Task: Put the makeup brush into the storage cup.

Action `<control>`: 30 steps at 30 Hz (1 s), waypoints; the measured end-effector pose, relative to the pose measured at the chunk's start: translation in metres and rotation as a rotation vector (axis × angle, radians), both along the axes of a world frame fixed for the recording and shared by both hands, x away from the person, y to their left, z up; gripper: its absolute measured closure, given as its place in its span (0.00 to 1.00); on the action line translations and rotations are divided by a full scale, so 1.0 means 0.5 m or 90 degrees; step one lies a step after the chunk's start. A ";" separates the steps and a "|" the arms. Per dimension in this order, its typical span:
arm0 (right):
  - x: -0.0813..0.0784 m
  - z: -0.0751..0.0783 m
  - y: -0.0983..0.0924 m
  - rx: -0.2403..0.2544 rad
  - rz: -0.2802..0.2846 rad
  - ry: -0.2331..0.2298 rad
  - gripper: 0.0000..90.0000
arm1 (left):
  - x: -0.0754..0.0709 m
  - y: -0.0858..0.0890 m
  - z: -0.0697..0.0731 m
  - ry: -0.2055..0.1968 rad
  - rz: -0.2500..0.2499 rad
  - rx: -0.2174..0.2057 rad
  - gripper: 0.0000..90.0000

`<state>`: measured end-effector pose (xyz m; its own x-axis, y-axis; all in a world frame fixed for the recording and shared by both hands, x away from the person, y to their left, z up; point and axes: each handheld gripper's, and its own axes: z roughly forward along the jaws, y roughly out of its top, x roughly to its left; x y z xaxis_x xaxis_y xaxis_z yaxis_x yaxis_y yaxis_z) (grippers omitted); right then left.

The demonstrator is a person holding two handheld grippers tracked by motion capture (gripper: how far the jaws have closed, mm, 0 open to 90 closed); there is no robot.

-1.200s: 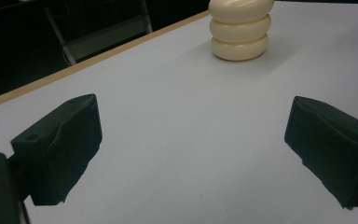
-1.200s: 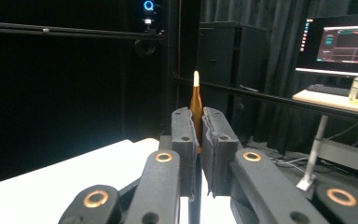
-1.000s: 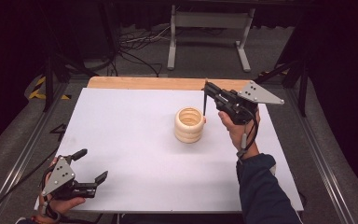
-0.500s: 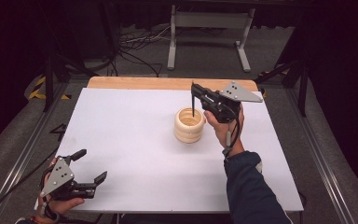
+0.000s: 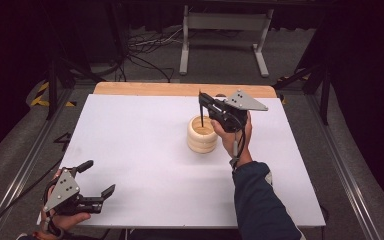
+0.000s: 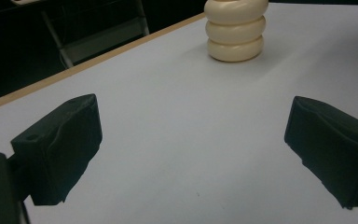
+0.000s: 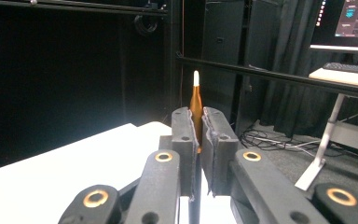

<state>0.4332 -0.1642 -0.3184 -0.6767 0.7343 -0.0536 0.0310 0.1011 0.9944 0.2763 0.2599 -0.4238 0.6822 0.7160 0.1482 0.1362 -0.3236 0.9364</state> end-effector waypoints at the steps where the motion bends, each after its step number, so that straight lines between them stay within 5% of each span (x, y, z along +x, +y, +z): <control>1: 0.001 -0.003 -0.001 -0.002 -0.001 0.003 0.94 | 0.000 0.000 0.000 -0.001 0.001 0.000 0.05; 30: 0.033 -0.076 -0.022 -0.001 -0.037 0.053 0.94 | -0.001 -0.001 -0.001 0.000 -0.001 -0.001 0.05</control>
